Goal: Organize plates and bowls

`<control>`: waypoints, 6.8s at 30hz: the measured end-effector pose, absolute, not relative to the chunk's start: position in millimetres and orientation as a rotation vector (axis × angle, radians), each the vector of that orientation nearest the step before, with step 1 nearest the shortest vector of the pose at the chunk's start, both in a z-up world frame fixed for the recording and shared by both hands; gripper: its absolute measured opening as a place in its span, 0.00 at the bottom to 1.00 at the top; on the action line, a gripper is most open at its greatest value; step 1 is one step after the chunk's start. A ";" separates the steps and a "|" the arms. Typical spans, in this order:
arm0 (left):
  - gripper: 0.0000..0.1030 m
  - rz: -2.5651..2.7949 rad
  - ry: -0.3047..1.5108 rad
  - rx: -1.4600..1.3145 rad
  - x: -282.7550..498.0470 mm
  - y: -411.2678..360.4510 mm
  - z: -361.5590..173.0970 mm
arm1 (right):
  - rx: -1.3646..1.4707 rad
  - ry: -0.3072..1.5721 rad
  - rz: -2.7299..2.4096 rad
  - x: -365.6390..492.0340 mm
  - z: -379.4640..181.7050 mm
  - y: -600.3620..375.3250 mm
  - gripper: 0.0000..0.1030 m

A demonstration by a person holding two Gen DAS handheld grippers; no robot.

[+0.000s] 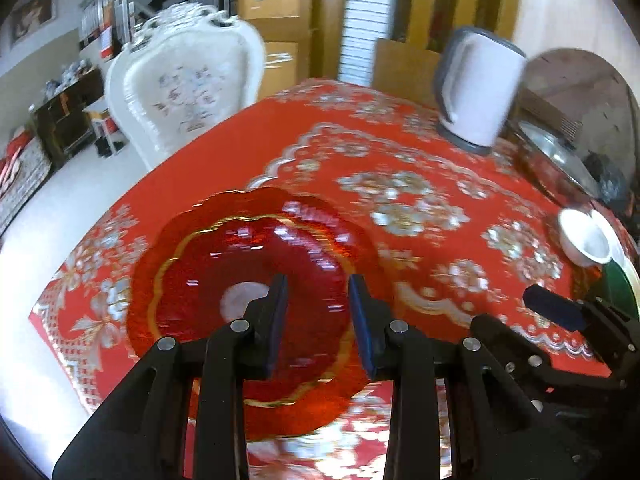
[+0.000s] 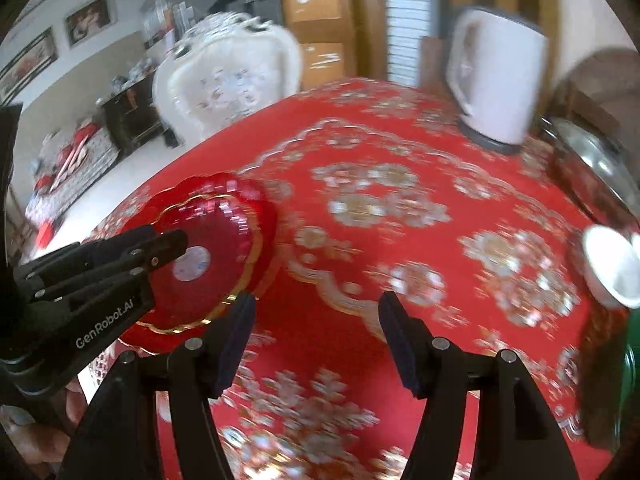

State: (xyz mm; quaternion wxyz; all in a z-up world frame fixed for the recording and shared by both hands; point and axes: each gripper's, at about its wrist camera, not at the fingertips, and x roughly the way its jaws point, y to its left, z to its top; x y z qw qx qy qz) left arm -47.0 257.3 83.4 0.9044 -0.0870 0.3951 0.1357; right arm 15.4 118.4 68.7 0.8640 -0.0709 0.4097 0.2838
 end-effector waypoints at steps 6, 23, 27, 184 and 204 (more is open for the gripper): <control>0.30 0.190 0.817 -0.120 -29.4 206.4 88.6 | -0.072 0.848 0.503 19.1 76.6 64.9 0.63; 0.30 -0.027 0.800 0.003 3.3 63.8 102.7 | 0.073 0.820 0.301 17.5 84.4 -69.1 0.63; 0.30 -0.063 0.793 0.019 7.9 35.3 104.2 | 0.111 0.818 0.259 17.5 84.2 -99.0 0.64; 0.28 0.477 0.900 -0.367 -62.9 367.6 41.5 | -0.337 0.865 0.699 23.3 43.3 229.1 0.59; 0.30 0.465 0.837 -0.422 -73.6 377.1 54.2 | -0.322 0.892 0.740 15.0 43.6 231.9 0.61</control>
